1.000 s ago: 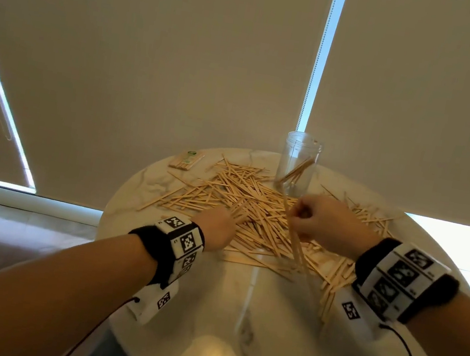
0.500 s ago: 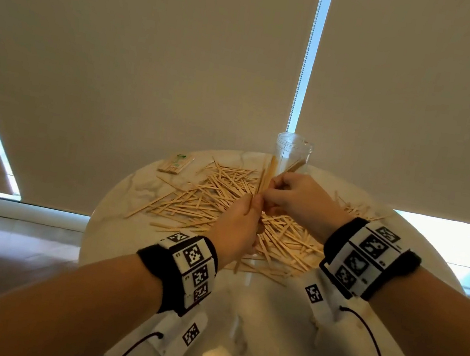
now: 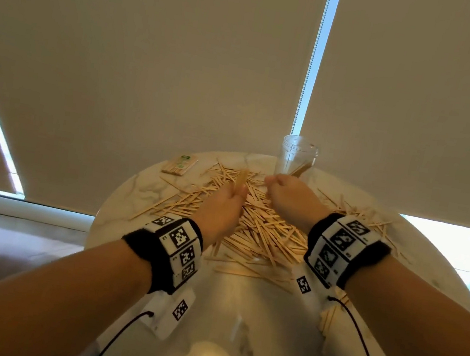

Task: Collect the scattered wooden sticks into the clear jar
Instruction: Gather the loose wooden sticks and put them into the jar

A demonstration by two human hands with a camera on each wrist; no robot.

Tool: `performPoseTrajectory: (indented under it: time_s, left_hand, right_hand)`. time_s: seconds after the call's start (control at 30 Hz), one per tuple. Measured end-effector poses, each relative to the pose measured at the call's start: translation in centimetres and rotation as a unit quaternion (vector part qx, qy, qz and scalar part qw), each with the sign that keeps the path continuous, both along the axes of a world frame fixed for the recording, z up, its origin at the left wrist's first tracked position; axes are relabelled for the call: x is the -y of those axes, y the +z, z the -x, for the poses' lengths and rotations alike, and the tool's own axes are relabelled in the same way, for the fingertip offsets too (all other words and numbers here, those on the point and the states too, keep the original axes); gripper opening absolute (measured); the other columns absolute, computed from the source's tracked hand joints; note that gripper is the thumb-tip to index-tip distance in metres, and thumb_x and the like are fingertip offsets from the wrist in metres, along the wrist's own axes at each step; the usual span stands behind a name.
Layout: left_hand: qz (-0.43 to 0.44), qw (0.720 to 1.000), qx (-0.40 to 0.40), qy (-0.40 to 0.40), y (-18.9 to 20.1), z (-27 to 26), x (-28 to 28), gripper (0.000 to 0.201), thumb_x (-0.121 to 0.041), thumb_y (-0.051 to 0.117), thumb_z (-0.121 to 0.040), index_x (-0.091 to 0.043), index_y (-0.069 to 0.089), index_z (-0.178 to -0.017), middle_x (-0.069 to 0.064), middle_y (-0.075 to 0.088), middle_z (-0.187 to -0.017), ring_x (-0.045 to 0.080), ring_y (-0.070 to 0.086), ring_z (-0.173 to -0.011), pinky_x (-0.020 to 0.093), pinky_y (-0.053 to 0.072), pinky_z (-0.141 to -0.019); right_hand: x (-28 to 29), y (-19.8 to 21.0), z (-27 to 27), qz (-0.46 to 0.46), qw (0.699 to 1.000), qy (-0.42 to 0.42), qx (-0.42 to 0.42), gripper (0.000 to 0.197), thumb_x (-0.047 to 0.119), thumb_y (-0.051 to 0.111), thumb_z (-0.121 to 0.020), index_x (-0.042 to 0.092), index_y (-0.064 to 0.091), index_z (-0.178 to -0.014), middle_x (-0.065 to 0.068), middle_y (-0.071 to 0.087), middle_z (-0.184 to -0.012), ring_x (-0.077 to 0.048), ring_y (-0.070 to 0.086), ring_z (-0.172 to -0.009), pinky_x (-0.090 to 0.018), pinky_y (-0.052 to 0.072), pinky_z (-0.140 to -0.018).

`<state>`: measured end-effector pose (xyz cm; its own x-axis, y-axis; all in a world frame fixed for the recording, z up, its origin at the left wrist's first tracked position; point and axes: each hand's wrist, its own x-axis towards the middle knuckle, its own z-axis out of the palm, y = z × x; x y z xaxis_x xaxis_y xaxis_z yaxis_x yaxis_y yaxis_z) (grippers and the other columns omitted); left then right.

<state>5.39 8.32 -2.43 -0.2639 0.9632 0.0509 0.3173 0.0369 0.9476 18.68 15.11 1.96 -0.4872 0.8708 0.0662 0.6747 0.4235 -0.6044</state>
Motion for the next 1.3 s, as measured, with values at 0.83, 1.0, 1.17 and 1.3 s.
performPoseTrajectory:
  time_s: [0.83,1.0,1.17,1.3]
  left_hand:
    - [0.027,0.990,0.123,0.061,-2.5,1.8,-2.2,0.032,-0.033,0.037,-0.109,-0.012,0.056,-0.095,-0.002,0.041,-0.062,0.013,0.037,-0.049,0.027,0.033,-0.050]
    - [0.019,0.995,0.058,0.085,-2.6,2.2,-3.0,0.031,-0.042,0.050,-0.102,-0.016,0.053,-0.084,-0.002,0.041,-0.063,0.017,0.038,-0.055,0.037,0.038,-0.067]
    - [0.008,0.989,0.009,0.146,-1.0,1.0,-3.8,0.064,-0.074,0.055,-0.084,-0.017,0.057,-0.113,0.002,0.066,-0.099,0.020,0.063,-0.091,0.035,0.052,-0.081]
    - [0.007,0.984,0.034,0.175,0.1,-0.2,-4.7,0.102,-0.084,0.057,-0.072,-0.010,0.044,-0.141,0.009,0.057,-0.137,0.030,0.057,-0.122,0.040,0.045,-0.093]
  right_hand:
    - [-3.3,-3.0,0.4,-0.033,0.956,-0.032,0.290,0.020,0.018,0.061,-0.094,0.011,0.059,-0.076,-0.003,0.059,-0.077,-0.020,0.060,-0.077,-0.024,0.047,-0.060]
    - [-2.9,-0.9,-1.8,0.026,0.988,-0.053,0.142,0.014,0.022,0.076,-0.083,0.008,0.075,-0.087,-0.006,0.073,-0.083,-0.017,0.067,-0.077,-0.026,0.053,-0.063]
    - [-1.4,-0.2,-3.1,0.058,0.997,-0.048,0.007,0.004,0.019,0.075,-0.086,0.017,0.077,-0.084,-0.002,0.076,-0.078,-0.018,0.072,-0.078,-0.038,0.059,-0.082]
    - [-0.8,-0.6,-3.4,0.060,0.996,-0.043,-0.046,0.006,0.021,0.072,-0.089,0.019,0.077,-0.086,0.000,0.076,-0.075,-0.018,0.074,-0.076,-0.044,0.059,-0.084]
